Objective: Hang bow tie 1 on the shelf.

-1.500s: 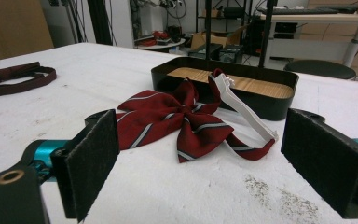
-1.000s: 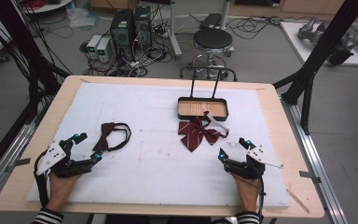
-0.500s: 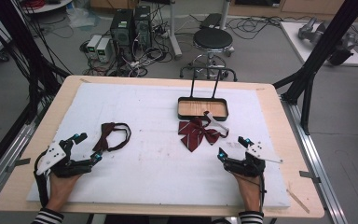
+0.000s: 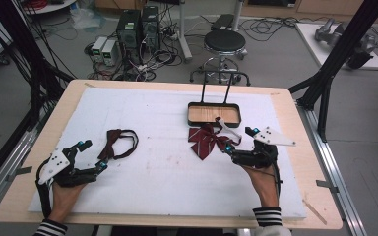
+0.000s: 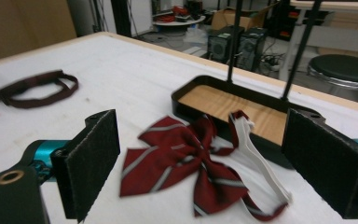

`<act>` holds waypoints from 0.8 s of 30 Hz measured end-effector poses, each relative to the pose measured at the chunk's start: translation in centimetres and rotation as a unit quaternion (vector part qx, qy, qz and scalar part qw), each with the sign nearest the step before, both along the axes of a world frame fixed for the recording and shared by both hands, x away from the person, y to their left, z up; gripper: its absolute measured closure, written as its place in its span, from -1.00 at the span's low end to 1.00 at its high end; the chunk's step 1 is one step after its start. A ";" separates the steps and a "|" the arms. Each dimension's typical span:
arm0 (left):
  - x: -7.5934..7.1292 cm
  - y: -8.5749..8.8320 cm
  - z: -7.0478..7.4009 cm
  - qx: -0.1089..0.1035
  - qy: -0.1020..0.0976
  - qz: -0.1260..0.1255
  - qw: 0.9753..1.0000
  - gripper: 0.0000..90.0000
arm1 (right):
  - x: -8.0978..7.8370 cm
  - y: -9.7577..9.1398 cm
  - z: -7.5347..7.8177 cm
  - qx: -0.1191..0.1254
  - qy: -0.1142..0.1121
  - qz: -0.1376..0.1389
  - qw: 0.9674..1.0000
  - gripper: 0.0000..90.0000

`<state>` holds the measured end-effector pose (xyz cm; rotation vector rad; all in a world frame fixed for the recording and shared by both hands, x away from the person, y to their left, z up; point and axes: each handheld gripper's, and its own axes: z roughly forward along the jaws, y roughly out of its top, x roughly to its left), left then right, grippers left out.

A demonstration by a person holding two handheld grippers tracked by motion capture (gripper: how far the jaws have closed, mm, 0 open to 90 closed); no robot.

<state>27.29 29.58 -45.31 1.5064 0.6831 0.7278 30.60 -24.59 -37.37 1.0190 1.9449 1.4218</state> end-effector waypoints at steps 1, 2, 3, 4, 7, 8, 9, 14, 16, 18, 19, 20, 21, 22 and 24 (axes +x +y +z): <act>0.0 0.0 0.0 0.000 0.000 0.000 1.000 -0.66 | 0.1 0.1 0.3 0.003 0.002 0.001 1.000 -0.77; 0.0 0.0 0.0 0.000 0.000 0.000 1.000 -0.66 | 0.4 0.4 0.7 -0.001 0.000 0.004 1.000 -0.77; 0.0 0.0 0.0 0.000 0.000 0.000 1.000 -0.66 | 0.6 0.6 1.0 -0.007 0.002 0.009 1.000 -0.77; 0.0 0.0 0.0 0.000 0.001 0.000 1.000 -0.66 | 0.8 0.7 1.4 -0.012 0.003 0.011 1.000 -0.77; 0.0 0.0 0.0 0.001 0.001 0.000 1.000 -0.66 | 1.7 1.3 2.4 -0.018 0.012 0.017 1.000 -0.77; 0.0 0.0 0.0 -0.001 0.001 0.000 1.000 -0.66 | 2.0 1.4 2.7 -0.023 0.010 0.018 1.000 -0.77; 0.0 0.0 0.0 0.000 0.001 0.000 1.000 -0.66 | 2.2 1.7 3.0 -0.023 0.016 0.018 0.999 -0.77; 0.0 0.1 0.0 0.000 0.003 -0.001 1.000 -0.66 | 3.8 2.9 3.8 -0.046 0.025 0.032 0.998 -0.77; 0.0 0.1 0.0 0.000 0.003 0.000 1.000 -0.66 | 4.2 3.1 3.8 -0.048 0.028 0.037 0.998 -0.77; 0.0 0.1 0.0 -0.001 0.003 0.000 1.000 -0.66 | 5.1 3.6 3.7 -0.074 0.043 0.033 0.996 -0.76; 0.0 0.1 0.0 -0.001 0.004 0.000 1.000 -0.66 | 5.4 3.7 3.5 -0.078 0.047 0.035 0.995 -0.76; 0.0 0.1 0.0 0.000 0.003 0.000 1.000 -0.66 | 5.7 3.9 3.3 -0.081 0.054 0.035 0.995 -0.76; 0.0 0.1 0.0 0.000 0.003 0.000 1.000 -0.66 | 5.9 4.0 3.1 -0.085 0.061 0.035 0.994 -0.76; 0.0 0.1 0.0 0.000 0.003 0.000 1.000 -0.66 | 6.1 4.1 2.9 -0.092 0.065 0.037 0.993 -0.76; 0.0 0.1 0.0 0.000 0.003 0.000 1.000 -0.66 | 6.6 4.2 2.4 -0.095 0.083 0.041 0.991 -0.75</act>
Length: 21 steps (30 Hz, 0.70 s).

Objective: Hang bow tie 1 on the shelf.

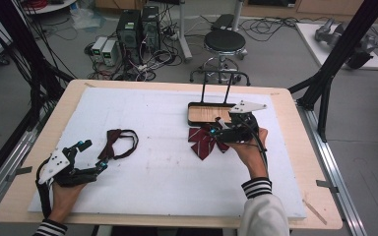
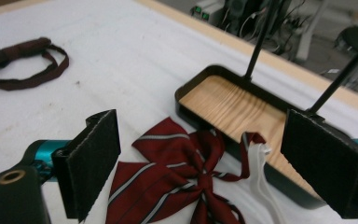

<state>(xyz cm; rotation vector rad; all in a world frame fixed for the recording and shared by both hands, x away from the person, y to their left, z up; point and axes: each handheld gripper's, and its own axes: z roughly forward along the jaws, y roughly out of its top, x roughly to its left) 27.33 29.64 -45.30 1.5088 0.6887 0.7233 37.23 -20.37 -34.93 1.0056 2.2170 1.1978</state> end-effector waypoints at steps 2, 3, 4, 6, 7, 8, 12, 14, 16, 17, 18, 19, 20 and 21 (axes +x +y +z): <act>0.1 0.0 0.0 -0.001 0.003 0.000 1.000 -0.66 | 0.6 0.0 -0.5 -0.001 0.026 0.011 1.000 -0.68; 0.1 0.0 0.0 -0.004 0.004 0.000 1.000 -0.66 | 0.9 0.1 -0.7 -0.006 0.036 0.012 0.999 -0.68; 0.1 0.0 0.0 -0.005 0.005 0.000 1.000 -0.66 | 1.1 0.3 -0.8 -0.013 0.045 0.011 0.999 -0.68; 0.1 0.0 0.0 -0.005 0.005 0.000 1.000 -0.66 | 1.6 0.6 -1.0 -0.024 0.053 0.011 0.998 -0.66; 0.1 0.0 0.0 -0.005 0.005 0.000 1.000 -0.66 | 1.8 0.7 -1.1 -0.024 0.055 0.014 0.998 -0.65; 0.1 0.0 0.0 -0.005 0.005 0.000 1.000 -0.66 | 1.8 0.7 -1.1 -0.024 0.055 0.014 0.998 -0.65; 0.1 0.0 0.0 -0.002 0.004 -0.001 1.000 -0.66 | 2.7 1.4 -1.3 -0.035 0.072 0.010 0.997 -0.58; 0.1 0.0 0.0 -0.003 0.004 -0.001 1.000 -0.66 | 3.0 1.6 -1.3 -0.037 0.078 0.008 0.996 -0.57; 0.1 0.0 0.0 -0.004 0.004 0.000 1.000 -0.66 | 3.3 1.9 -1.4 -0.042 0.088 0.009 0.995 -0.51; 0.1 0.0 0.0 -0.004 0.004 0.000 1.000 -0.66 | 3.6 2.1 -1.5 -0.054 0.095 0.007 0.994 -0.50; 0.1 0.0 0.0 -0.004 0.004 0.000 1.000 -0.66 | 3.7 2.1 -1.6 -0.057 0.097 0.006 0.994 -0.47; 0.1 0.0 0.0 -0.004 0.004 0.000 1.000 -0.66 | 3.7 2.1 -1.6 -0.058 0.098 0.007 0.993 -0.44; 0.1 0.0 0.0 -0.004 0.004 0.000 1.000 -0.66 | 3.7 2.1 -1.6 -0.058 0.098 0.007 0.993 -0.44; 0.1 0.0 0.0 -0.004 0.004 0.000 1.000 -0.66 | 3.9 2.0 -1.8 -0.056 0.106 0.003 0.993 -0.43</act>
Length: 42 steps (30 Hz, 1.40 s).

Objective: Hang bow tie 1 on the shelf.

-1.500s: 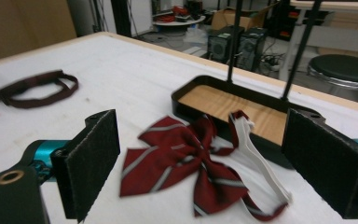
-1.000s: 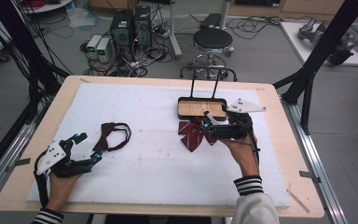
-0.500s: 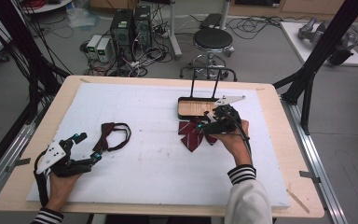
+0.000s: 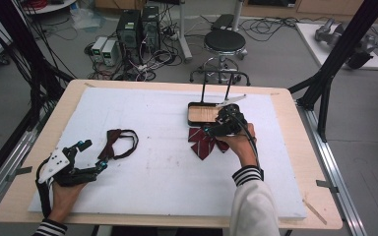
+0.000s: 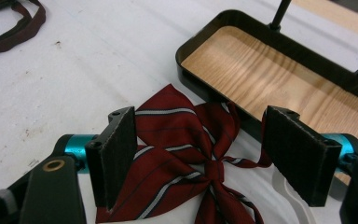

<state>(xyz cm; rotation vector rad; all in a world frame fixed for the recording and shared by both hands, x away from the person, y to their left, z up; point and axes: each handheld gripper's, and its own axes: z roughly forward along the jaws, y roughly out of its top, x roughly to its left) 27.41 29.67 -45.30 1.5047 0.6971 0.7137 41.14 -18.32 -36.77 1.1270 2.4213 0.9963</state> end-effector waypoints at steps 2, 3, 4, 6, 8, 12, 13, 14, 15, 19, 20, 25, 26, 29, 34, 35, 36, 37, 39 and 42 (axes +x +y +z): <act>0.0 0.0 0.0 0.000 0.000 0.000 1.000 -0.66 | 0.2 -0.1 -0.2 -0.011 0.006 -0.005 1.000 -0.36; 0.0 0.0 0.0 0.000 0.000 0.000 1.000 -0.66 | 0.2 0.0 -0.3 -0.018 0.012 -0.007 1.000 -0.32; 0.0 0.0 0.0 0.001 0.000 0.000 1.000 -0.66 | 0.2 -0.1 -0.5 -0.024 0.014 -0.008 1.000 -0.30; 0.0 0.0 0.0 0.000 0.000 0.000 1.000 -0.66 | 0.3 -0.1 -0.6 -0.028 0.023 -0.013 0.999 -0.19; 0.0 0.0 0.0 0.001 0.000 0.000 1.000 -0.66 | 0.5 -0.1 -0.8 -0.029 0.030 -0.017 0.999 -0.12; 0.0 0.0 0.0 0.000 0.000 -0.001 1.000 -0.66 | 0.8 0.0 -1.3 -0.042 0.045 -0.017 0.998 0.02; 0.0 0.0 0.0 0.001 0.000 -0.001 1.000 -0.66 | 0.9 0.1 -1.4 -0.047 0.049 -0.019 0.998 0.05; 0.0 0.0 0.0 0.001 0.000 -0.001 1.000 -0.66 | 0.9 0.2 -1.5 -0.053 0.052 -0.022 0.997 0.10; 0.0 0.0 0.0 0.002 0.000 -0.001 1.000 -0.66 | 1.0 0.3 -1.7 -0.054 0.059 -0.022 0.997 0.12; 0.0 0.0 0.0 0.002 0.000 -0.002 1.000 -0.66 | 1.2 0.6 -2.2 -0.066 0.075 -0.030 0.995 0.17; 0.0 0.0 0.0 0.002 0.000 -0.001 1.000 -0.66 | 1.4 0.5 -2.4 -0.070 0.077 -0.027 0.994 0.18; 0.0 0.0 0.0 0.002 0.000 -0.002 1.000 -0.66 | 1.6 0.7 -2.8 -0.074 0.091 -0.041 0.992 0.23; 0.0 0.0 0.0 0.001 0.000 -0.002 1.000 -0.66 | 1.6 0.7 -2.8 -0.074 0.091 -0.041 0.992 0.23; 0.0 0.0 0.0 0.000 0.000 -0.001 1.000 -0.66 | 1.8 0.7 -3.0 -0.073 0.101 -0.046 0.991 0.27; 0.0 0.0 0.0 0.001 0.000 -0.002 1.000 -0.66 | 2.1 0.9 -3.4 -0.090 0.100 -0.042 0.990 0.34; 0.0 0.0 0.0 0.001 0.000 -0.002 1.000 -0.66 | 2.0 1.0 -3.4 -0.089 0.111 -0.052 0.988 0.34; 0.0 0.0 0.0 0.002 -0.001 -0.002 1.000 -0.66 | 2.0 1.2 -3.5 -0.089 0.116 -0.055 0.988 0.34; 0.0 0.0 0.0 0.002 -0.001 -0.002 1.000 -0.66 | 2.0 1.3 -3.6 -0.095 0.116 -0.053 0.987 0.35; 0.0 0.0 0.0 0.001 0.000 -0.002 1.000 -0.66 | 2.0 1.5 -3.7 -0.111 0.113 -0.050 0.986 0.38; 0.0 0.0 0.0 0.002 -0.001 -0.003 1.000 -0.66 | 2.2 1.6 -3.9 -0.116 0.119 -0.051 0.985 0.43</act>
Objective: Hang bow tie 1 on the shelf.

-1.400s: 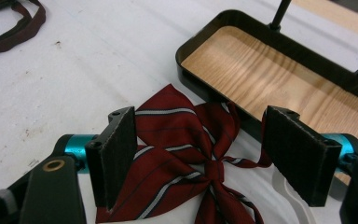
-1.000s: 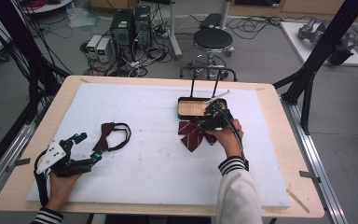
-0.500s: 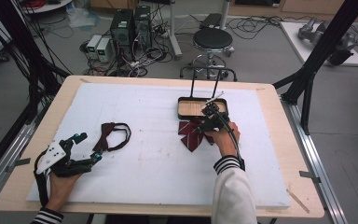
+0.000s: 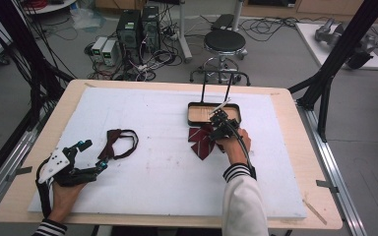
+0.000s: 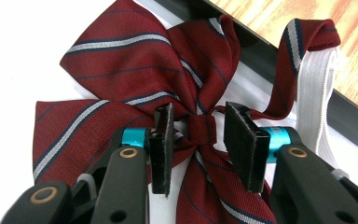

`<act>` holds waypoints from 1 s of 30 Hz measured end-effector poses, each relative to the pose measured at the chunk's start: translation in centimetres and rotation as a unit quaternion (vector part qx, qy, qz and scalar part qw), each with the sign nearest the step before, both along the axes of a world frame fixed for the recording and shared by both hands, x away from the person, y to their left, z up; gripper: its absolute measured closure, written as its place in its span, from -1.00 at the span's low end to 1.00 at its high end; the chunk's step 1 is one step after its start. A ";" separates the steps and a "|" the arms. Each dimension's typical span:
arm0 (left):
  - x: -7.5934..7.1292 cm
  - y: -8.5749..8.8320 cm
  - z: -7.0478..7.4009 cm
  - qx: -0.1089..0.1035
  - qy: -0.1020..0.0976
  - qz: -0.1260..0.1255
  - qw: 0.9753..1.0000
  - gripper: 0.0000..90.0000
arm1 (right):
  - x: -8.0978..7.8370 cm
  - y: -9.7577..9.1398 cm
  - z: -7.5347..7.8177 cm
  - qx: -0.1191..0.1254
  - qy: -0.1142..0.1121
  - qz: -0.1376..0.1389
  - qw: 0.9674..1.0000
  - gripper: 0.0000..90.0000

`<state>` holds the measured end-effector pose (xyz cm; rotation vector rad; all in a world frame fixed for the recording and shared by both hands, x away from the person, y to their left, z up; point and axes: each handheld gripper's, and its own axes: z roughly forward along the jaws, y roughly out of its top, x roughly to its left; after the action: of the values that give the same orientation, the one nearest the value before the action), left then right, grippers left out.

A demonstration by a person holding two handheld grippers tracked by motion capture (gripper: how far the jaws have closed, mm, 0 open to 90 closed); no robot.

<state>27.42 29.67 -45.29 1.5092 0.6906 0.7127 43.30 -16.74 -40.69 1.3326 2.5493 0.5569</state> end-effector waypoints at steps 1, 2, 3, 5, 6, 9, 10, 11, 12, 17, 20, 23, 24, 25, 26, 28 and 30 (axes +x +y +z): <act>0.0 0.0 0.0 0.000 0.000 0.000 1.000 -0.66 | 0.0 0.0 0.0 0.000 0.000 0.000 1.000 0.44; 0.0 0.0 0.0 0.000 0.000 0.000 1.000 -0.66 | 0.1 0.0 -0.2 -0.002 -0.003 0.006 1.000 0.46; 0.0 0.0 0.0 0.000 0.000 0.000 1.000 -0.66 | 0.2 0.0 -0.2 -0.004 -0.002 0.008 1.000 0.49; 0.0 0.0 0.0 -0.001 0.000 0.000 1.000 -0.65 | 0.2 0.2 -0.5 -0.008 0.006 0.006 1.000 0.52; 0.0 0.0 0.0 -0.002 0.000 0.000 1.000 -0.65 | 0.3 0.2 -0.6 -0.010 0.006 0.007 1.000 0.54; 0.0 0.0 0.0 -0.002 0.000 -0.001 1.000 -0.65 | 0.3 0.4 -0.6 -0.018 0.003 0.004 1.000 0.61; 0.0 0.0 0.0 -0.002 0.000 -0.001 1.000 -0.65 | 0.3 0.5 -0.6 -0.019 0.004 0.001 1.000 0.62; 0.0 0.0 0.0 -0.002 0.000 0.000 1.000 -0.65 | 0.3 0.5 -0.6 -0.019 0.004 0.000 1.000 0.63; 0.0 0.0 0.0 -0.001 0.002 -0.001 1.000 -0.65 | 0.3 0.5 -0.6 -0.019 0.004 0.000 1.000 0.64; 0.0 0.1 0.0 -0.004 0.002 -0.001 1.000 -0.65 | 0.2 0.6 -0.6 -0.023 0.004 -0.001 1.000 0.67; 0.0 0.1 0.0 -0.004 0.001 -0.001 1.000 -0.65 | 0.3 0.5 -0.5 -0.023 0.001 0.002 1.000 0.67; 0.0 0.1 0.0 -0.003 0.001 -0.001 1.000 -0.65 | 0.1 0.5 -0.4 -0.025 -0.003 0.002 1.000 0.67; 0.0 0.1 0.0 -0.003 0.001 -0.001 1.000 -0.65 | 0.1 0.5 -0.3 -0.024 -0.007 0.006 1.000 0.67; 0.0 0.1 0.0 -0.004 0.002 -0.001 1.000 -0.65 | 0.0 0.5 -0.1 -0.023 -0.010 0.006 1.000 0.67; 0.0 0.1 0.0 -0.003 0.001 -0.001 1.000 -0.65 | 0.0 0.5 0.0 -0.020 -0.012 0.007 1.000 0.67; 0.0 0.1 0.0 -0.003 0.002 -0.001 1.000 -0.65 | 0.0 0.4 0.2 -0.020 -0.025 0.017 0.999 0.67; 0.0 0.0 0.0 -0.003 0.002 -0.001 1.000 -0.65 | -0.2 0.4 0.5 -0.013 -0.028 0.013 0.999 0.67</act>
<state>27.43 29.72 -45.30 1.5058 0.6934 0.7057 43.09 -16.38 -40.17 1.2584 2.5229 0.5577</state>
